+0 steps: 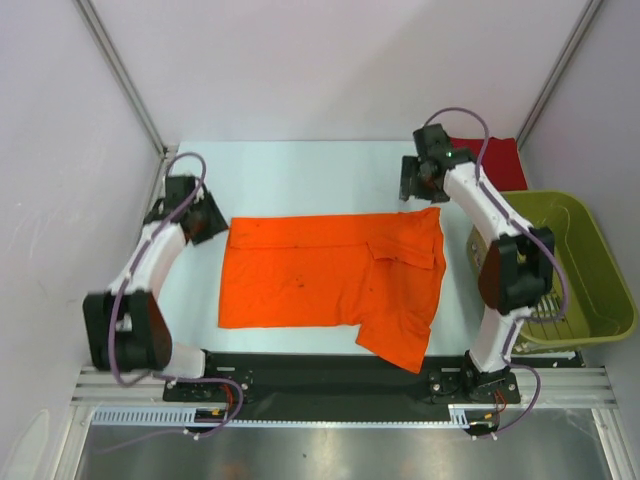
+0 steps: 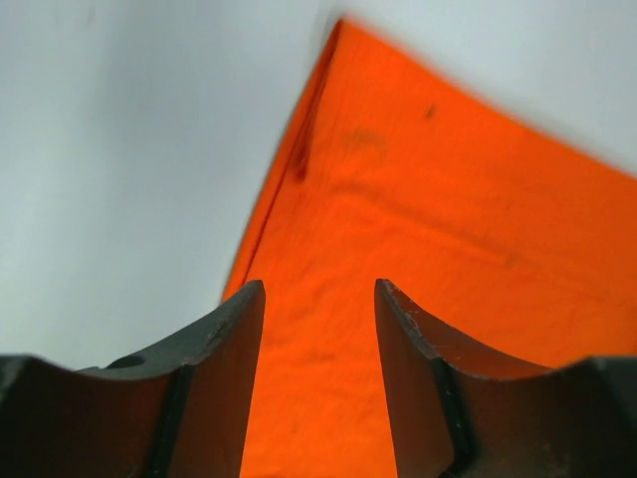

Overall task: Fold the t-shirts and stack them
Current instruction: Fold the tshirt

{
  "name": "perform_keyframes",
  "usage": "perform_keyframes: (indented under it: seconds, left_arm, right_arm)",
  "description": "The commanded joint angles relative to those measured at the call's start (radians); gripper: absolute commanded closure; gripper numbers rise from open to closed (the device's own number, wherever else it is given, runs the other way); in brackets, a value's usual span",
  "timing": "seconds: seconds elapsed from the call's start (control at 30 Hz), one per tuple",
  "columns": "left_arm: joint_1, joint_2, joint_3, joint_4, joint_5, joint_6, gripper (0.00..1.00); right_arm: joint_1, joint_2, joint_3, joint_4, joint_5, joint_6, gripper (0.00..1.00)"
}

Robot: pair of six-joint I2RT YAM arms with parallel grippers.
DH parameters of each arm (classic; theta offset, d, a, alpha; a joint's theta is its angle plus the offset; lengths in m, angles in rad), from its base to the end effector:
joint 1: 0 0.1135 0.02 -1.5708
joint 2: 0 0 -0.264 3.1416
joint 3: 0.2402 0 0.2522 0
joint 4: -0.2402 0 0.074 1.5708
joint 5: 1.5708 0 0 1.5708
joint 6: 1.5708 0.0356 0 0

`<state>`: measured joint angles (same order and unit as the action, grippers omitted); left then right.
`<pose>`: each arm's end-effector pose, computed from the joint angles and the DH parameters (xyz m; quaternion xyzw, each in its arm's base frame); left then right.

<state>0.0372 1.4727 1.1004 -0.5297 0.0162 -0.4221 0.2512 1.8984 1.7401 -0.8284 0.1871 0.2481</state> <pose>0.3119 0.0110 0.2570 -0.2124 0.9204 -0.0703 0.3207 0.4050 0.0971 0.2932 0.0254 0.9535 -0.0159 0.2999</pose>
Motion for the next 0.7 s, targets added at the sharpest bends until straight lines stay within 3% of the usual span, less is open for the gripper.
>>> perform_keyframes:
  seconds: [0.0,0.13,0.2,0.4,0.67]
  left_arm:
    - [-0.007,-0.161,-0.250,-0.061,-0.057,-0.164,0.47]
    - [-0.005,-0.429,-0.501,-0.174,-0.134,-0.357,0.47]
    - [-0.005,-0.488,-0.540,-0.240,-0.147,-0.435,0.48]
    - [0.003,-0.509,-0.570,-0.311,-0.205,-0.543,0.49]
    - [0.018,-0.393,-0.593,-0.245,-0.127,-0.552,0.54]
  right_arm:
    - [0.121,-0.197,-0.210,0.049,-0.155,0.042,0.27]
    - [0.249,-0.386,-0.449,0.074,-0.245,0.114,0.28]
    - [0.299,-0.479,-0.586,0.080,-0.291,0.178,0.29]
    - [0.356,-0.730,-0.827,0.043,-0.291,0.263,0.30]
    - [0.339,-0.886,-0.878,-0.084,-0.187,0.387,0.30]
